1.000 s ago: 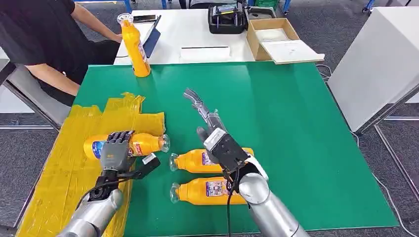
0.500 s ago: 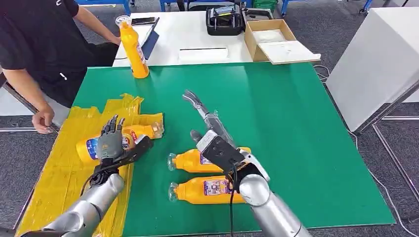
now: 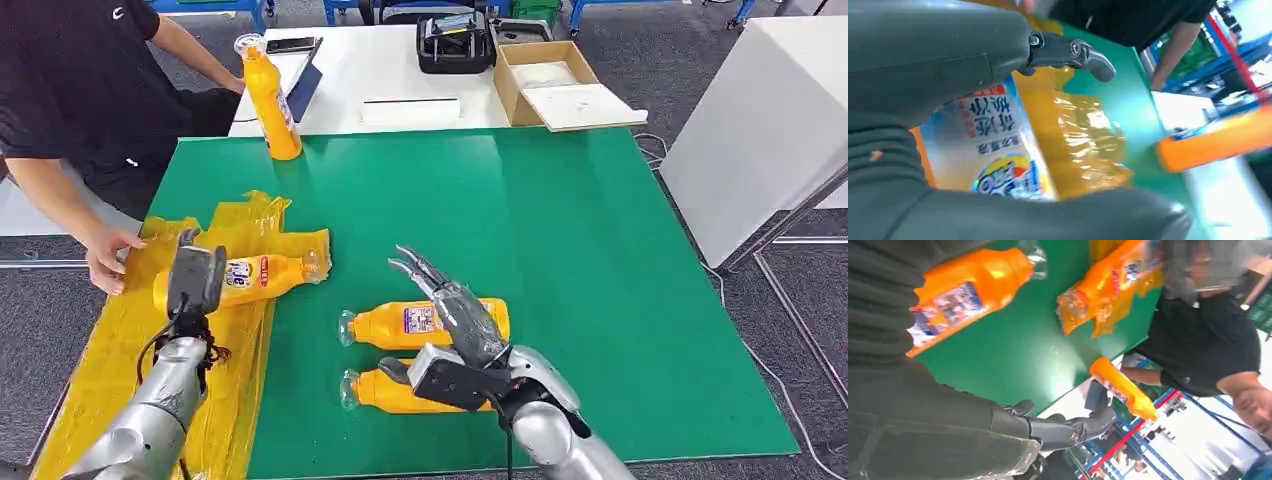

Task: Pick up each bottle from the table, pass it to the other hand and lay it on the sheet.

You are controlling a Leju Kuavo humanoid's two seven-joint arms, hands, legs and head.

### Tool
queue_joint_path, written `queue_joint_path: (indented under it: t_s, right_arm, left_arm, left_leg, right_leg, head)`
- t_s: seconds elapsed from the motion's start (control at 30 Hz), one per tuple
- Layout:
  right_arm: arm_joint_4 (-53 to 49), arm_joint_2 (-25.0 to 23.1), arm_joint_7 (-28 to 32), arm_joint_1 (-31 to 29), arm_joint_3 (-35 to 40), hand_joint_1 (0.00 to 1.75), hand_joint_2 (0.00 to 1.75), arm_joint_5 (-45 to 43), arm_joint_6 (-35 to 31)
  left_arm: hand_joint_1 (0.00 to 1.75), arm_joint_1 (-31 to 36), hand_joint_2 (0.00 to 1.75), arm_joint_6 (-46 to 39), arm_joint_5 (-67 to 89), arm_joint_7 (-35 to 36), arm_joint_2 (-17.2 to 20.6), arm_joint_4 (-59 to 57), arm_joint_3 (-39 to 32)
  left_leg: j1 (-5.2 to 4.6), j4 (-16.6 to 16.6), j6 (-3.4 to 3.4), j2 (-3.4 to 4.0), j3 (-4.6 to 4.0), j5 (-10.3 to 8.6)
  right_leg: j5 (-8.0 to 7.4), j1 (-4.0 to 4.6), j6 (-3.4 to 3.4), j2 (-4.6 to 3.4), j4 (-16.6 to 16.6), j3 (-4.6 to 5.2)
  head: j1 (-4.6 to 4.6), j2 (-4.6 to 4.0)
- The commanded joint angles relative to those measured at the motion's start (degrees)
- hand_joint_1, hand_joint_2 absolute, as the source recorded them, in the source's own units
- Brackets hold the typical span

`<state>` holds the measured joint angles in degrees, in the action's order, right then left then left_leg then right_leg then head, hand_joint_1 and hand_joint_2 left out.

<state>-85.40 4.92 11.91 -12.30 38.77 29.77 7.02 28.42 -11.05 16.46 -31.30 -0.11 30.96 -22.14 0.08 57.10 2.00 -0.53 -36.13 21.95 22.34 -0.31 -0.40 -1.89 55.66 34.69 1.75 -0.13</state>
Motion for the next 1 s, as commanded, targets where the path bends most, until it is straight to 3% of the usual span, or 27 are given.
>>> queue_joint_path:
  t_s: [0.03, 0.17, 0.37, 0.63, 1.0]
  right_arm:
    - [-9.7, 12.1, 1.3, 13.5, -4.8, 0.00, 1.75, 3.5, 1.4]
    - [-10.2, 12.9, 0.4, 17.6, -5.7, 0.00, 1.75, 7.9, 3.0]
    - [-10.7, 17.6, -8.2, 19.7, -3.2, 0.00, 1.75, 13.3, 5.0]
    - [-11.0, 17.6, -8.4, 19.6, -3.1, 0.00, 1.75, 13.3, 5.1]
    - [-6.9, 14.5, -17.5, 19.6, -2.8, 0.00, 1.75, 17.8, 4.5]
  left_arm:
    - [0.00, -26.9, 0.00, 0.2, -21.9, 5.0, -0.6, 50.1, 8.6]
    - [0.00, -30.5, 0.00, 0.2, -24.5, 5.2, -0.4, 55.7, 10.2]
    - [0.00, -34.7, 0.00, 1.3, -27.5, 2.8, -1.4, 62.5, 10.3]
    - [0.00, -34.1, 0.00, 1.1, -27.4, 2.9, -1.4, 62.0, 10.6]
    - [0.00, -26.1, 0.00, 2.1, -27.2, 3.7, -0.9, 51.9, 15.0]
  left_leg:
    - [0.01, 0.0, -0.06, 0.19, 0.07, 0.12]
    - [0.02, 0.2, -0.27, 0.08, 0.01, 0.38]
    - [-0.02, 0.1, -0.13, 0.00, -0.36, 0.34]
    - [-0.08, 0.1, 0.04, -0.06, -0.38, 0.44]
    - [-0.05, 0.0, -0.01, -0.28, -0.21, 0.35]
  right_leg:
    - [0.05, 0.01, 0.02, -0.10, -0.1, -0.06]
    - [0.41, 0.04, -0.03, 0.17, 0.0, -0.08]
    - [0.47, -0.01, 0.22, 0.11, 0.0, 0.26]
    - [0.49, -0.07, 0.24, 0.19, 0.0, 0.28]
    - [0.49, -0.03, 0.23, 0.47, -0.1, 0.08]
  head:
    - [0.00, 0.00]
    - [-0.02, 0.00]
    - [0.00, 0.00]
    - [0.00, 0.00]
    - [-0.02, 0.00]
